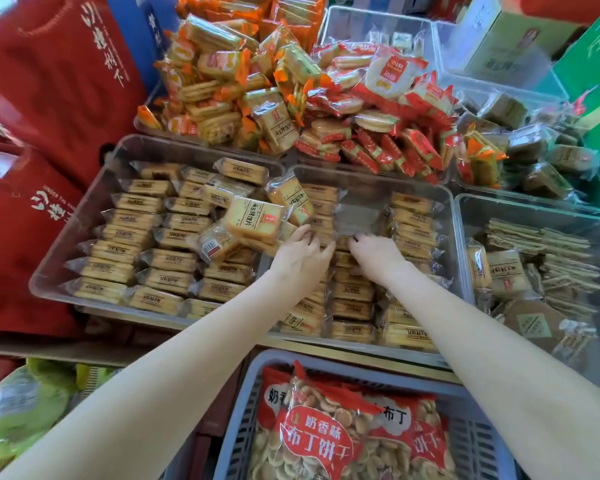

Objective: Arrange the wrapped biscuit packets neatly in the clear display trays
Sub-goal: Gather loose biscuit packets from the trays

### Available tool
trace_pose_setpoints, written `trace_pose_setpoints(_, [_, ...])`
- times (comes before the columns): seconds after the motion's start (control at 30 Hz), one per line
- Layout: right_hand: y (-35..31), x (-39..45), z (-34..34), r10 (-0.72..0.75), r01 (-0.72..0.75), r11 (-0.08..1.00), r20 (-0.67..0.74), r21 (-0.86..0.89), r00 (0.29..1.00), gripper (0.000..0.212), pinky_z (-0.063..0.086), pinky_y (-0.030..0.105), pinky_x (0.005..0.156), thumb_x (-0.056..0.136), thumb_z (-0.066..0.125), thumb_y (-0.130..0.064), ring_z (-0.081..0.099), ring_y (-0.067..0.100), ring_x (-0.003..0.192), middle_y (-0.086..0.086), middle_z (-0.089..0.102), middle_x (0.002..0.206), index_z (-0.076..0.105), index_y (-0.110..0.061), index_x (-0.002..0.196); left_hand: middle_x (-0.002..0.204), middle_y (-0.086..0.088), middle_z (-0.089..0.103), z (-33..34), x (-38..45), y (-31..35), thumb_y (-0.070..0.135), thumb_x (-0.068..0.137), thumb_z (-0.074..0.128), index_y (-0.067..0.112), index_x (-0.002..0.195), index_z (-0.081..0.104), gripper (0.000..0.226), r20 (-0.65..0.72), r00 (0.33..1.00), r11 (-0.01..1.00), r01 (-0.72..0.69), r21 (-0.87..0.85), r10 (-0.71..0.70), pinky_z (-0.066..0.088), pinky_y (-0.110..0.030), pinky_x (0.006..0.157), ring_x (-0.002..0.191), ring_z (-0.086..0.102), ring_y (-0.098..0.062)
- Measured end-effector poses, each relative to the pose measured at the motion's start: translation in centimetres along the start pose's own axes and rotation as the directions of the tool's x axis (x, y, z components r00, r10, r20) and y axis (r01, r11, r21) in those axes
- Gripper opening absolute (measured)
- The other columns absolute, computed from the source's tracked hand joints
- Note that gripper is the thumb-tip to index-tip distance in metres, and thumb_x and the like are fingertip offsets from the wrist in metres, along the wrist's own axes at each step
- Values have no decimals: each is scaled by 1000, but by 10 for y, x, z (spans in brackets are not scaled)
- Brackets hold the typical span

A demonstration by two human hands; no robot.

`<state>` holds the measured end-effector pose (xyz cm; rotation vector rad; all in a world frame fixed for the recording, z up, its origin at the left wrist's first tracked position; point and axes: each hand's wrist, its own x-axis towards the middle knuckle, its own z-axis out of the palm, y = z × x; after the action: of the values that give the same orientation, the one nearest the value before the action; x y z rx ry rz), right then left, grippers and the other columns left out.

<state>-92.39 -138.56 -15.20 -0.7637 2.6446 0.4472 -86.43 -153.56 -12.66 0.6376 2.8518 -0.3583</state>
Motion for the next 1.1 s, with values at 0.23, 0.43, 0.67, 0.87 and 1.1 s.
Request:
trace_pose_setpoints(0.23, [3,16,-10,9,-7,999,47,-51,999,43,30,39,108,89,60,-18,45,29,126,11,51,134,49,-9,130,153,-16,24,-7,-4,-8,19,98,35,15,151,10,59,97,995,997,25,73,-32,-3,-37,117,142,25,-24])
trace_pose_setpoints(0.43, [7,22,-16,23,-19,999,99,-40,995,42,31,40,109,88,60,-15,53,27,119,9,57,128,49,-14,129,155,-15,21,-10,-8,-5,19,98,33,16,151,7,59,131,991,998,35,42,-40,-4,-38,117,143,22,-23])
trace_pose_setpoints(0.67, [8,16,-5,-12,12,996,-9,-85,1000,75,20,41,116,83,64,-19,50,27,123,11,55,131,24,-6,145,154,-17,21,-13,-2,-2,21,99,33,13,151,8,58,162,986,998,41,56,-49,-3,-39,117,141,26,-25])
trace_pose_setpoints(0.87, [31,-1,-13,10,21,968,-125,251,992,85,45,30,80,73,76,-33,51,25,112,10,47,128,29,-5,138,153,-19,24,-15,7,0,24,99,34,11,150,11,58,180,982,996,45,79,-59,-1,-39,118,141,28,-25])
trace_pose_setpoints(1.1, [51,-23,-27,22,169,741,-274,649,961,68,41,28,81,68,78,-14,49,22,104,0,40,115,41,-8,125,129,-5,58,-19,-1,-2,18,95,38,11,138,39,43,5,1000,997,21,-74,-20,2,-33,117,122,52,-17])
